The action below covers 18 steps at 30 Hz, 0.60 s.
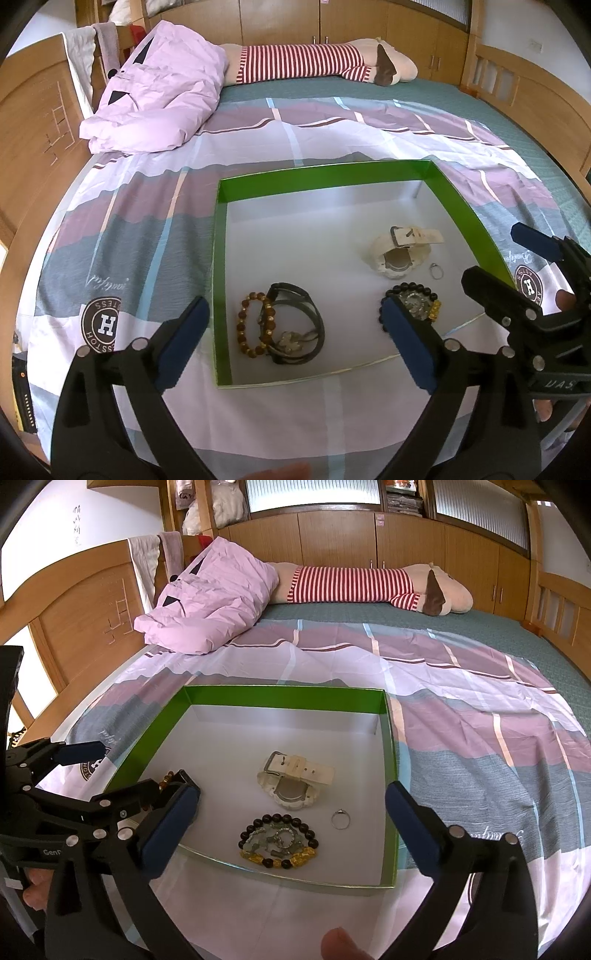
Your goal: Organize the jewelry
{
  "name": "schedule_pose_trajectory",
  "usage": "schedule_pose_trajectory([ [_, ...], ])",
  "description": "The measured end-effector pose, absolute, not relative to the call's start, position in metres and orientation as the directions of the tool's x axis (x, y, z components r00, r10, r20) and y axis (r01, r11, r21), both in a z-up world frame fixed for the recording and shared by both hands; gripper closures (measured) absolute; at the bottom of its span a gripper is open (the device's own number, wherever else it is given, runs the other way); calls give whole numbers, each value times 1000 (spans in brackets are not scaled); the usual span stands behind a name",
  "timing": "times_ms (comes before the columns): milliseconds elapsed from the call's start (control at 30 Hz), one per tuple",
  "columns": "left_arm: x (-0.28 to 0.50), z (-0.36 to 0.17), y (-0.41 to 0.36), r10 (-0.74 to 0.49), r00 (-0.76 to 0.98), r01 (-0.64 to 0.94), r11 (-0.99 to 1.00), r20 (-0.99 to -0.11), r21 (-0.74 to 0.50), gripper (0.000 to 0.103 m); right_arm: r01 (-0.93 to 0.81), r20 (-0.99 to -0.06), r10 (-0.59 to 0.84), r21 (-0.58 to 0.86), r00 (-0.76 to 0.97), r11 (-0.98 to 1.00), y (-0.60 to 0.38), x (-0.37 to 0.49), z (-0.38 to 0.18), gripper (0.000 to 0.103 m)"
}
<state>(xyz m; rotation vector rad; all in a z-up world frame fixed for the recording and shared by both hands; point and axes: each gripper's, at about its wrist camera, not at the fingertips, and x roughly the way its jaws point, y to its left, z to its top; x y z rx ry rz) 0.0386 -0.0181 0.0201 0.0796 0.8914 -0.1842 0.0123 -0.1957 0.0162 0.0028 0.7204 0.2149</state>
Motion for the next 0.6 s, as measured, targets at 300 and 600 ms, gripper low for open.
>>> schedule_pose_trajectory([
  [300, 40, 19, -17, -102, 616, 178, 984, -781, 12, 2, -198, -659, 190, 63, 728, 978, -196, 13, 17, 1],
  [600, 40, 17, -19, -87, 615, 176, 984, -784, 28, 2, -206, -661, 192, 56, 725, 977, -196, 14, 16, 1],
])
